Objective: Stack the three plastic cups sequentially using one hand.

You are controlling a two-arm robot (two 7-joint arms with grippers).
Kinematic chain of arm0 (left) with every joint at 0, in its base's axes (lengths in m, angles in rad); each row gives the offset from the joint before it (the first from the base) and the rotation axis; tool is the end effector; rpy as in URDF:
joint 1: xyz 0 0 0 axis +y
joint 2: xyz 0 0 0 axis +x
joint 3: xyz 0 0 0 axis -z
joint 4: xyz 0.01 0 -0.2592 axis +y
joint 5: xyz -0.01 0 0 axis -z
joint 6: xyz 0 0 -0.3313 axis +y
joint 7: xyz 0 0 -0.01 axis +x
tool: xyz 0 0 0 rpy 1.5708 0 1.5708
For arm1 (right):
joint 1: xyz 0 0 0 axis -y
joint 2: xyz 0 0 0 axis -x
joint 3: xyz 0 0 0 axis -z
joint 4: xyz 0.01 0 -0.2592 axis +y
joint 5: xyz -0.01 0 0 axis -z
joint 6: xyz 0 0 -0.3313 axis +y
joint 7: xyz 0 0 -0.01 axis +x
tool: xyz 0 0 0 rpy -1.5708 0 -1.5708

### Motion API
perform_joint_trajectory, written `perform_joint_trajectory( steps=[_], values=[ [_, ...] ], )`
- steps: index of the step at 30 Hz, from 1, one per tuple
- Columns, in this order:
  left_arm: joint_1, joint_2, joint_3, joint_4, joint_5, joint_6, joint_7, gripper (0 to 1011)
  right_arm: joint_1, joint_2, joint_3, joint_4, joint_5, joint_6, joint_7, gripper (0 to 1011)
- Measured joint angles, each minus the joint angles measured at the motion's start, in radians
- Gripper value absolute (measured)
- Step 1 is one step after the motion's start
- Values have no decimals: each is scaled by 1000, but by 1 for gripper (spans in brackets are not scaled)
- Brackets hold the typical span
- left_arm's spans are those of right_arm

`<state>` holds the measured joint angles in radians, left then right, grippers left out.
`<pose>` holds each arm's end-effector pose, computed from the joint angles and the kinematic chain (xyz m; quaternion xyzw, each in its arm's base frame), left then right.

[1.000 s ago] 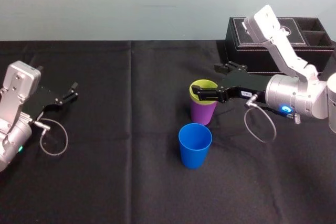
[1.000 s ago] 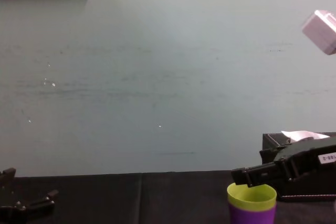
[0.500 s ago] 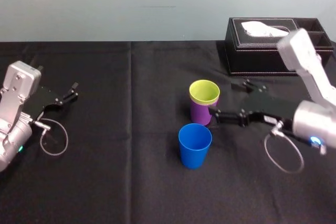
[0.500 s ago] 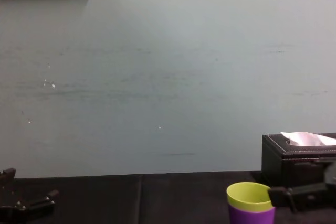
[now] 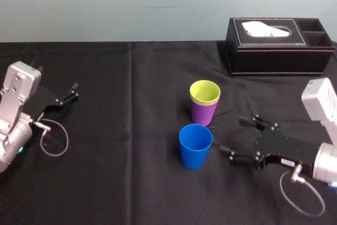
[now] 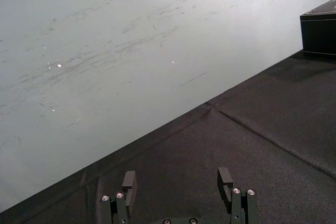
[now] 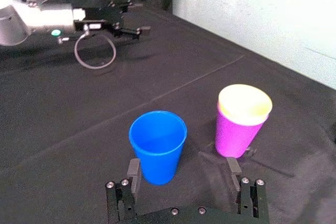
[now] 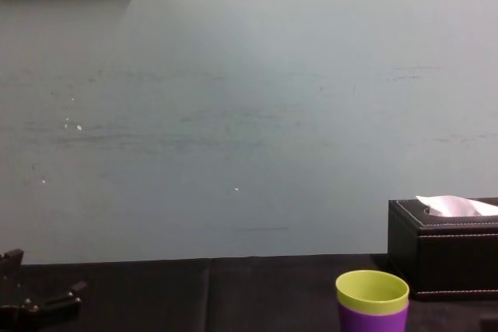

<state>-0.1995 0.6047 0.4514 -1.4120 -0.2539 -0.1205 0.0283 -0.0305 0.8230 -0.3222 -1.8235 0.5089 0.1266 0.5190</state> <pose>0.3743 0.0592 -0.2817 0.1415 -0.1325 0.5799 0.7913 0.3189 -0.0611 -0.2155 -0.1619 -0.0054 -0.3166 0.9346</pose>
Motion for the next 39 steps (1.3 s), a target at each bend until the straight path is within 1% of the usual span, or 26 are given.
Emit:
perform_joint_trajectory(
  steps=[5,10,17,21,30,39],
  values=[
    [0,0,0,0,0,0,0,1011,-20,-6,-17,14,-33,-29,11,1003],
    [0,0,0,0,0,0,0,1011,-20,-22,-32,29,-58,-33,15,1002],
    [0,0,0,0,0,0,0,1011,1,-54,-55,59,-85,-34,25,1003],
    [0,0,0,0,0,0,0,1011,22,-74,-68,74,-98,-30,32,1003],
    [0,0,0,0,0,0,0,1011,65,-106,-87,100,-101,-14,49,1003],
    [0,0,0,0,0,0,0,1011,107,-130,-112,120,-94,7,60,1003]
  ],
)
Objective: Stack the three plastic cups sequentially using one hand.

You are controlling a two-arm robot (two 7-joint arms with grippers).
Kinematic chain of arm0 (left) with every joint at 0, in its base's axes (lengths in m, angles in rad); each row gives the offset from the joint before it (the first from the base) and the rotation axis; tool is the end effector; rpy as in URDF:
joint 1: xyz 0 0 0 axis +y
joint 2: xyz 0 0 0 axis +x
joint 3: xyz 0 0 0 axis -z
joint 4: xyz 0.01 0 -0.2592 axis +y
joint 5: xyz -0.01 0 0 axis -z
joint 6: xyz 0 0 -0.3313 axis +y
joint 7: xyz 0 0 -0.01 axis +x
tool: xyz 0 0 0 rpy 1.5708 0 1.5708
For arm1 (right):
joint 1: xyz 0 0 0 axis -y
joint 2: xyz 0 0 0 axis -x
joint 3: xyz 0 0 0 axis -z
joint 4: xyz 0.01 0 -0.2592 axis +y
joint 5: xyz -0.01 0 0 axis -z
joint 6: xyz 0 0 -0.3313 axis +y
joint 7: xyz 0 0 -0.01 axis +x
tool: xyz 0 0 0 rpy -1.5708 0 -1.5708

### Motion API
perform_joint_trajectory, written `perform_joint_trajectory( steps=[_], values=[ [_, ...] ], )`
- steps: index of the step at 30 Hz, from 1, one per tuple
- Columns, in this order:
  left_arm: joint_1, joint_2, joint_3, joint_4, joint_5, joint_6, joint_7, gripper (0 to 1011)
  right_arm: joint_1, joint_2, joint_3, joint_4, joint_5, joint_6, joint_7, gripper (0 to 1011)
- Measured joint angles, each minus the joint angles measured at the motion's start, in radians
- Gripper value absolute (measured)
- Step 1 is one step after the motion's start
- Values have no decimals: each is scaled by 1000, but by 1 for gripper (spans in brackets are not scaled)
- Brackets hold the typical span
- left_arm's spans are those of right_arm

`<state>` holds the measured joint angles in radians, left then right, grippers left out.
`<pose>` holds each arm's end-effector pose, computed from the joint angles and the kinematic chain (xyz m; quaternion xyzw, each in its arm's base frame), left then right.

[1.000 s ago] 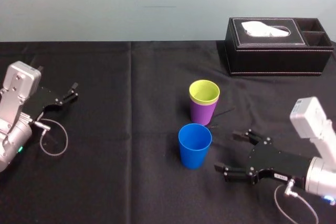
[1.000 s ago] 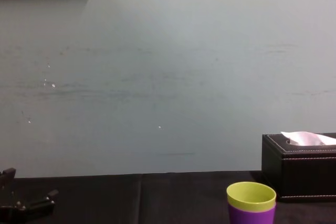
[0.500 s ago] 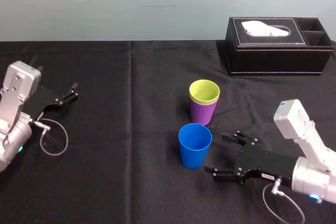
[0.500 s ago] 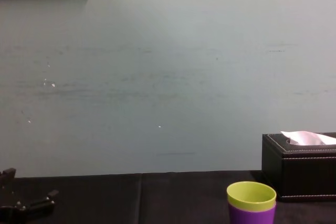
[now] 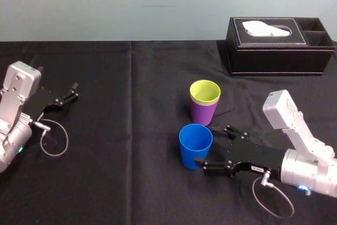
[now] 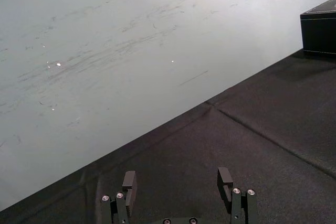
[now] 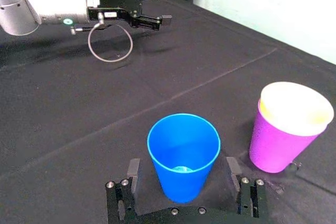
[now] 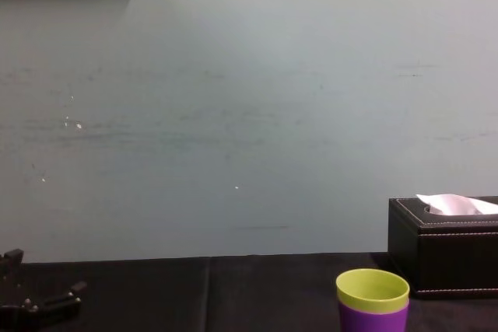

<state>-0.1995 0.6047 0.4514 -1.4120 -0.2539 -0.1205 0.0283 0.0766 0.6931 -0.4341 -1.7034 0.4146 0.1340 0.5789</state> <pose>0.3743 0.0592 -0.2817 0.1415 -0.1325 0.5799 0.7913 0.3366 -0.0304 -0.2425 -0.1668 0.0072 -0.2807 0.9452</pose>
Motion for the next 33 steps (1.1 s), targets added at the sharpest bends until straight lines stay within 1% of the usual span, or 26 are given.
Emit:
perform_joint_trajectory(
  steps=[10,17,24,27,29,31,33],
  values=[
    [0,0,0,0,0,0,0,1011,50,-26,-37,30,-5,15,6,1003],
    [0,0,0,0,0,0,0,1012,83,-47,-61,51,-18,25,5,1003],
    [0,0,0,0,0,0,0,1011,81,-46,-60,50,-18,25,4,1003],
    [0,0,0,0,0,0,0,1011,80,-45,-59,49,-18,24,4,964],
    [0,0,0,0,0,0,0,1012,80,-45,-58,49,-18,24,4,909],
    [0,0,0,0,0,0,0,1011,79,-45,-58,48,-18,23,3,883],
    [0,0,0,0,0,0,0,1011,79,-44,-57,48,-18,23,3,815]
  ],
)
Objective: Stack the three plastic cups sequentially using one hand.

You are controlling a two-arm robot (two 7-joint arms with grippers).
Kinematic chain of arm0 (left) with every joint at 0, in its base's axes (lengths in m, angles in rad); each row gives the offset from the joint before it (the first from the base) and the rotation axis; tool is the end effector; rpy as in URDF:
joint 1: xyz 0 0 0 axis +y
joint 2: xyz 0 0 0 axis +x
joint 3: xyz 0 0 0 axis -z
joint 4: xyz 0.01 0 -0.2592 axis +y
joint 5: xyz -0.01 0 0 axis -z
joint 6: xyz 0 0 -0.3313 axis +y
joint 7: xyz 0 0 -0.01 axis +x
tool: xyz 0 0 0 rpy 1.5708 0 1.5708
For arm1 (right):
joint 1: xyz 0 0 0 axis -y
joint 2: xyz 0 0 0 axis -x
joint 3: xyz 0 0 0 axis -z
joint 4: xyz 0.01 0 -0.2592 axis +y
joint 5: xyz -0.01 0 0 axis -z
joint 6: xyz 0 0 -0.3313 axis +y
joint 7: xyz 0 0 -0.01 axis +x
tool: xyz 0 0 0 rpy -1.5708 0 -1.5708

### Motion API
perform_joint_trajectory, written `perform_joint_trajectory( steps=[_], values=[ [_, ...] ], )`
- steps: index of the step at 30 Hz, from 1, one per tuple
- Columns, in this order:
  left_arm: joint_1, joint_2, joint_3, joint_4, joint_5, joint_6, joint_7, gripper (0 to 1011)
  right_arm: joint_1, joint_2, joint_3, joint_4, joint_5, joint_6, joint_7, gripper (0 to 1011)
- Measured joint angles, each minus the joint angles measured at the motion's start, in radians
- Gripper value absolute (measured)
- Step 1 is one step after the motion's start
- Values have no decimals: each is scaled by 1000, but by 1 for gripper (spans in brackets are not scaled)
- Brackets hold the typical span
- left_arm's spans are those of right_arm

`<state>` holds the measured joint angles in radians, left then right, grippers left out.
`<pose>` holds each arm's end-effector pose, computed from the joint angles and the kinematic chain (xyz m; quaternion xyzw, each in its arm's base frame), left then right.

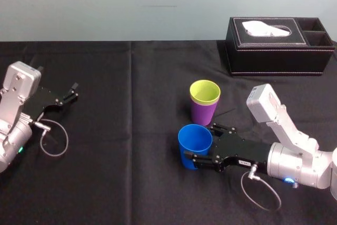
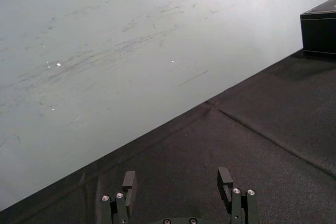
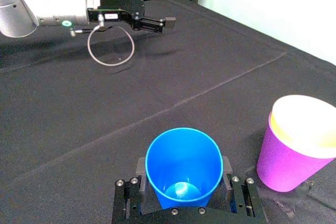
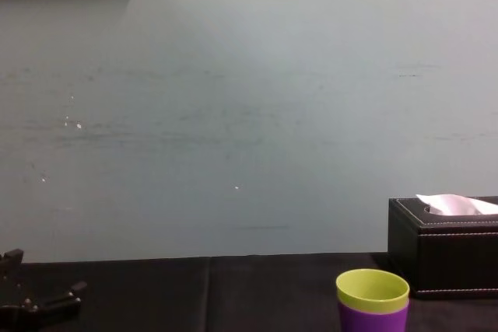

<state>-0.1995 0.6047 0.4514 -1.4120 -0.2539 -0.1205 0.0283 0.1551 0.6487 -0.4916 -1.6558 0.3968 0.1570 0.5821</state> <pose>0.3743 0.0592 -0.2817 0.1415 -0.1325 0.5799 0.7913 0.3506 -0.0136 -0.2417 -0.1697 0.0069 -0.2709 0.9475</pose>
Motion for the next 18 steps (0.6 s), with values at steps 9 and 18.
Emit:
perform_joint_trajectory(
  steps=[9,18],
  values=[
    [0,0,0,0,0,0,0,1011,-1,1,1,-1,1,-1,-1,755],
    [0,0,0,0,0,0,0,1011,-2,1,2,-2,2,-2,-1,718]
  ],
)
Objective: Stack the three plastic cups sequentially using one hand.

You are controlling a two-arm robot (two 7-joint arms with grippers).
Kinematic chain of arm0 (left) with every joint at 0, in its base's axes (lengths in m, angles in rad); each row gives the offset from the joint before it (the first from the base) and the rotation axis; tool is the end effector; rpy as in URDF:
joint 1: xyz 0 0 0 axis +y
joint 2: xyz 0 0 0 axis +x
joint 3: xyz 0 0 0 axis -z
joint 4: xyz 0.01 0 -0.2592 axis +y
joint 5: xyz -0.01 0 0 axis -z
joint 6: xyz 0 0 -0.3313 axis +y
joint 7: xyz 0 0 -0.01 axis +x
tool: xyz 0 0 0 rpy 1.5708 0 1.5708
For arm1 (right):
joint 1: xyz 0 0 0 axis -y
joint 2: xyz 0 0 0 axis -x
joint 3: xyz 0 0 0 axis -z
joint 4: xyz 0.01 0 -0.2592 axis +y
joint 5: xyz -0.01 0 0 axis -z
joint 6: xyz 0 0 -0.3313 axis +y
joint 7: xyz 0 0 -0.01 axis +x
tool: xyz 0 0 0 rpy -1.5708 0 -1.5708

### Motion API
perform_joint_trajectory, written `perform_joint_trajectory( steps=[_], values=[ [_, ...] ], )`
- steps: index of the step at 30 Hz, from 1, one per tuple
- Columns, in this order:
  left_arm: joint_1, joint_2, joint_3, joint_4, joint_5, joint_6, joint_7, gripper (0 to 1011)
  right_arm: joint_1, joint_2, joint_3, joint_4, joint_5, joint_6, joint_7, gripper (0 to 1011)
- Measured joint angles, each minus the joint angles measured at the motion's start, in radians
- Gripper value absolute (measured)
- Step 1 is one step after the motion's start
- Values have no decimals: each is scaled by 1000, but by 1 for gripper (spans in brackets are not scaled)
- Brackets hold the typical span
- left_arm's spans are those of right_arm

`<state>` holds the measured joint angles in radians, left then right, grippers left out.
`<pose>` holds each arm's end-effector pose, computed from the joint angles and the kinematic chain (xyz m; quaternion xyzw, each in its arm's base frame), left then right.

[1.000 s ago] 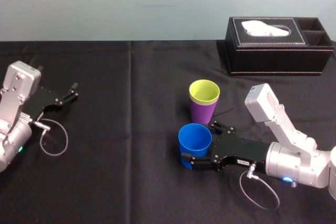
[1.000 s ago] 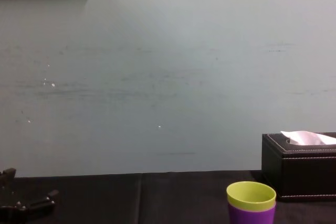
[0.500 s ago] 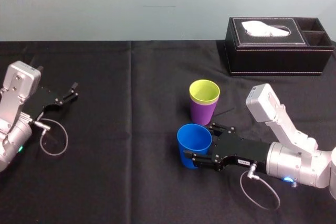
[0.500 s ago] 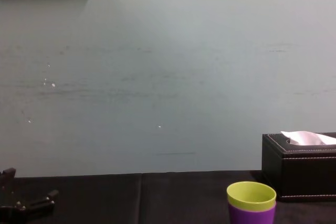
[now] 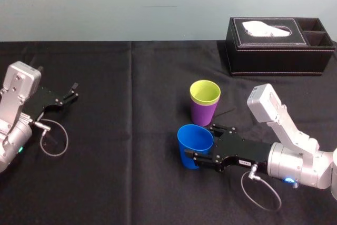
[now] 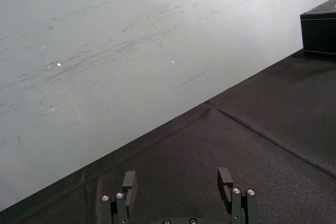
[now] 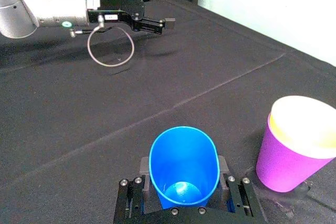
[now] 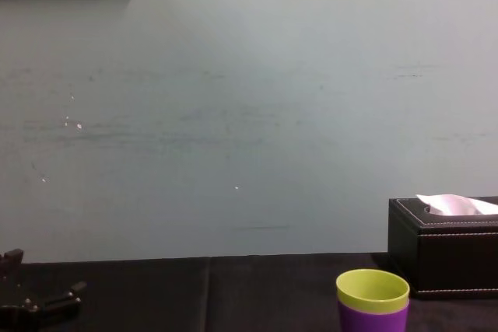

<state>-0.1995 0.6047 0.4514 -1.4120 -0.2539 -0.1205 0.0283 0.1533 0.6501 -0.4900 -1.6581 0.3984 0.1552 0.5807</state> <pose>0.3743 0.0592 -0.2817 0.1415 -0.1325 0.5799 0.7913 0.3503 -0.0139 -0.2413 -0.1685 0.0063 -0.2716 0.9475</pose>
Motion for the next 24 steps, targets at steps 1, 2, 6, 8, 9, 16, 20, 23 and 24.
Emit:
perform_joint_trajectory(
  steps=[1,2,6,8,9,16,20,23,24],
  values=[
    [0,0,0,0,0,0,0,1011,0,0,0,0,0,0,0,716],
    [0,0,0,0,0,0,0,1011,0,0,0,0,0,0,0,716],
    [0,0,0,0,0,0,0,1011,-1,0,0,0,0,0,0,716],
    [0,0,0,0,0,0,0,1011,-1,0,0,0,0,0,0,716],
    [0,0,0,0,0,0,0,1011,-1,0,0,0,0,0,0,716],
    [0,0,0,0,0,0,0,1011,-31,28,30,-66,23,34,-29,716],
    [0,0,0,0,0,0,0,1011,-60,54,66,-130,60,69,-50,716],
    [0,0,0,0,0,0,0,1011,-87,83,108,-194,95,98,-78,716],
    [0,0,0,0,0,0,0,1011,-87,83,108,-194,95,98,-78,716]
  ],
)
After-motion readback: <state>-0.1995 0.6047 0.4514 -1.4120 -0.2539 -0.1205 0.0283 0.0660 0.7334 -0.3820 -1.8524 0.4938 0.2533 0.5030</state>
